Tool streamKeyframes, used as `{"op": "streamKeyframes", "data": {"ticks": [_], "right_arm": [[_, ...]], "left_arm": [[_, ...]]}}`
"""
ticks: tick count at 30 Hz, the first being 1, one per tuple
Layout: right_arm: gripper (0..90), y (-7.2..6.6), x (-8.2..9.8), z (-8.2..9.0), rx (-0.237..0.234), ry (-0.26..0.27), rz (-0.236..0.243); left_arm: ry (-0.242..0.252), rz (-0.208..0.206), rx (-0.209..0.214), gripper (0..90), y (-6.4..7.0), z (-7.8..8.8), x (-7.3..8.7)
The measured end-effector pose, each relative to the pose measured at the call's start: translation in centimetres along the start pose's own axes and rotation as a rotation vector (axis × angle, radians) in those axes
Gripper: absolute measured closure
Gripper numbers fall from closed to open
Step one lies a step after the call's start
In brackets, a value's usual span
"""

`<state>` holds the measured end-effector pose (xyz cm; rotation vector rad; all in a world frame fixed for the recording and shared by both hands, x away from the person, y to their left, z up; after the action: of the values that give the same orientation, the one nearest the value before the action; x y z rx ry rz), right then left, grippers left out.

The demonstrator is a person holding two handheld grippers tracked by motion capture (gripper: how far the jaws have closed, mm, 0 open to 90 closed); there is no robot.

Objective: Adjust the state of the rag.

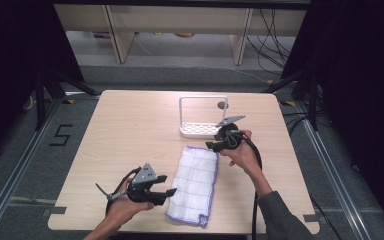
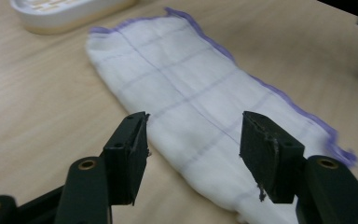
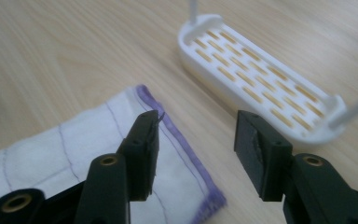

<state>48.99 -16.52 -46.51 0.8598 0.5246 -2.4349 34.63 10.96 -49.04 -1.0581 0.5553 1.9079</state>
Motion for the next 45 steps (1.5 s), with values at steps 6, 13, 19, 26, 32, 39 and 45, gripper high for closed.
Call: {"op": "streamKeyframes", "data": {"ticks": [6,13,19,26,32,39,45], "right_arm": [[46.1,1.7,2.2,-0.1,0.03,-0.012,-0.074],[42.8,1.3,3.0,-0.1,0.039,-0.042,-0.111],[42.0,0.7,3.5,-0.8,0.053,-0.067,-0.109],[41.5,0.6,3.8,-1.4,0.067,-0.084,-0.116],[41.8,0.3,3.9,-2.3,0.067,-0.073,-0.116],[43.4,-0.3,4.1,-3.1,0.073,-0.104,-0.075],[47.5,-0.5,4.3,-3.0,0.075,-0.1,-0.08]], "left_arm": [[-0.035,0.028,-0.053,40.9,-4.6,-2.7,-1.4],[-0.059,0.075,-0.077,39.9,-7.3,-6.5,-2.4],[-0.083,0.08,-0.067,38.6,-8.7,-9.0,-3.0],[-0.098,0.081,-0.072,40.8,-9.7,-11.1,-3.7],[-0.122,0.054,-0.063,45.9,-9.8,-12.1,-3.7],[-0.126,0.023,-0.055,56.6,-9.7,-13.1,-3.6],[-0.128,0.004,-0.028,69.3,-9.7,-13.4,-3.8]]}}
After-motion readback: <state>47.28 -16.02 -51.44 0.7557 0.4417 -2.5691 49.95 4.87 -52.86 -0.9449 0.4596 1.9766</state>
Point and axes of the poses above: each handheld gripper's, and its own axes: z roughly backward along the jaws, x roughly out of its underside, y roughly to its right, the point moved 2 cm from there along -z, roughly forward along the jaws, and after that the axes turned 11 degrees about -z, right-handed, at the moved point
